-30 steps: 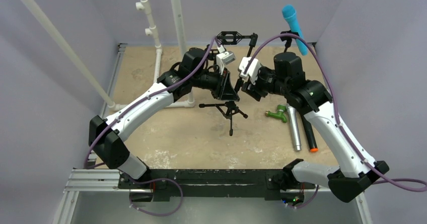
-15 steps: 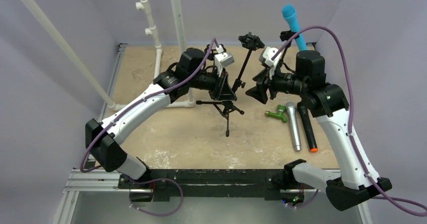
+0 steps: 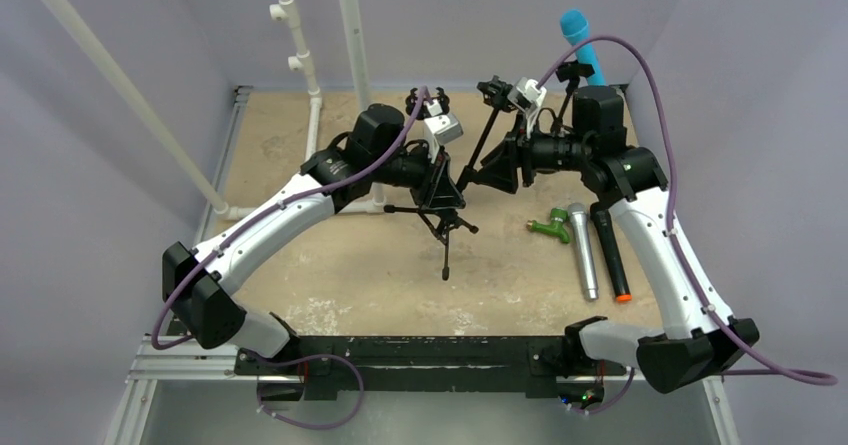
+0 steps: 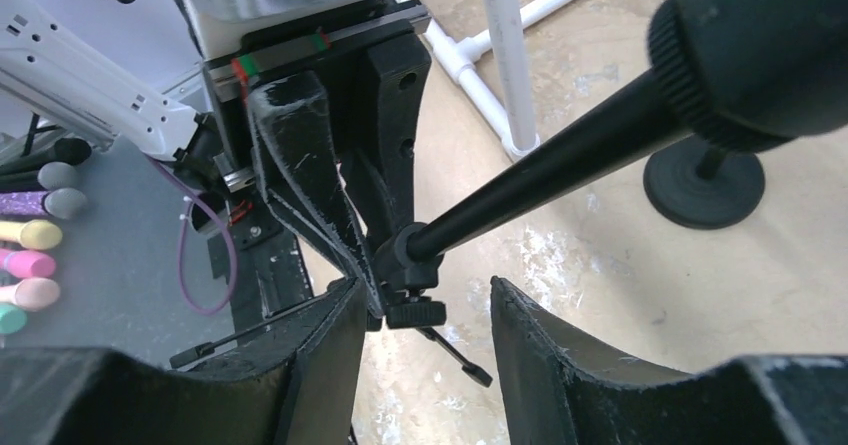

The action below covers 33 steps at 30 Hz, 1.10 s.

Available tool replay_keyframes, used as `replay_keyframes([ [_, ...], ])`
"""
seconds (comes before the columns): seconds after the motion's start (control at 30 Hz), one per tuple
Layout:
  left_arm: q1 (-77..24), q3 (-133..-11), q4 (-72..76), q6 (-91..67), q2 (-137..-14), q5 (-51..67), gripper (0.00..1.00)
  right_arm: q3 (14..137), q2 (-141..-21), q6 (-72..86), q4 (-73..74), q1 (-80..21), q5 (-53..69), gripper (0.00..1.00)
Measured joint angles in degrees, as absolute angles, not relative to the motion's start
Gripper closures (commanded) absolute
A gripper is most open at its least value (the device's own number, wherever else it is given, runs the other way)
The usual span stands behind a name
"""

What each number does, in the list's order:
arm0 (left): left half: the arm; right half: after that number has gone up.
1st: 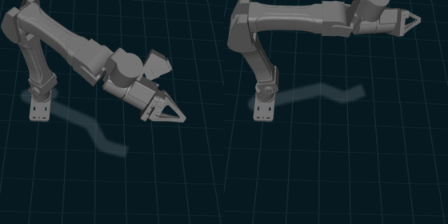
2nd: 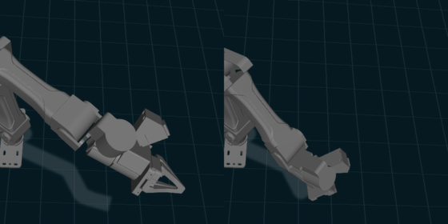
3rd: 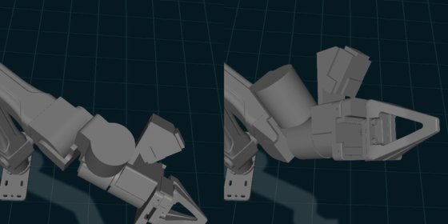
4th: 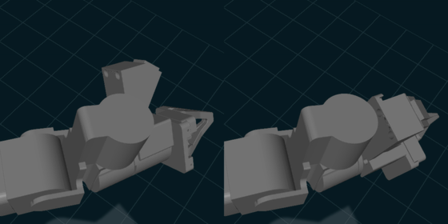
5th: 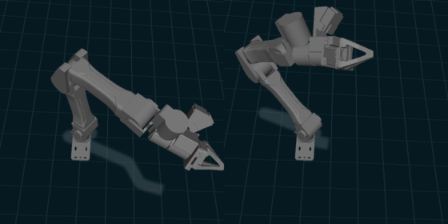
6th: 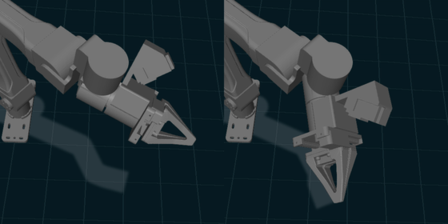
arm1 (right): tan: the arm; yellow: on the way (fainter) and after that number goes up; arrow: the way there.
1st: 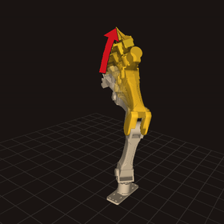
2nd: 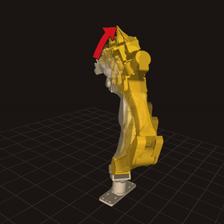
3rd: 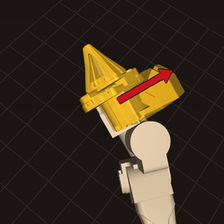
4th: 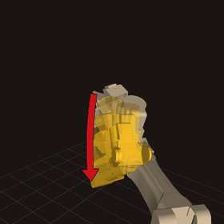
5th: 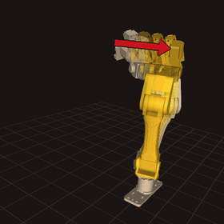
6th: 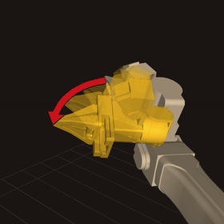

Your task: Remove the microphone from the stand

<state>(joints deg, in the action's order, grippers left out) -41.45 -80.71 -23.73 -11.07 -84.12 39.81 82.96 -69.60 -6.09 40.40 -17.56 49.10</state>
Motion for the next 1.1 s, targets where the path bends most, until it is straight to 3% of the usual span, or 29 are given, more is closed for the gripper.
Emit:
replay_keyframes([
  [0.4, -41.8, -79.9, -23.6, -10.9, -83.9, 39.1, 1.0, 77.4, -70.1, -3.2, 37.1, -17.5, 52.1, 0.63],
  [0.63, -41.8, -79.8, -23.6, -10.9, -83.9, 38.9, 1.0, 76.3, -69.6, -2.6, 35.6, -17.3, 53.1, 0.89],
  [0.77, -41.8, -79.8, -23.1, -11.0, -83.9, 39.0, 1.0, 76.4, -69.0, -4.5, 35.6, -17.3, 52.5, 0.97],
  [1.1, -41.7, -79.6, -19.5, -18.7, -84.7, 40.3, 1.0, 79.9, -66.3, -23.6, 40.5, -24.4, 34.0, 0.99],
])
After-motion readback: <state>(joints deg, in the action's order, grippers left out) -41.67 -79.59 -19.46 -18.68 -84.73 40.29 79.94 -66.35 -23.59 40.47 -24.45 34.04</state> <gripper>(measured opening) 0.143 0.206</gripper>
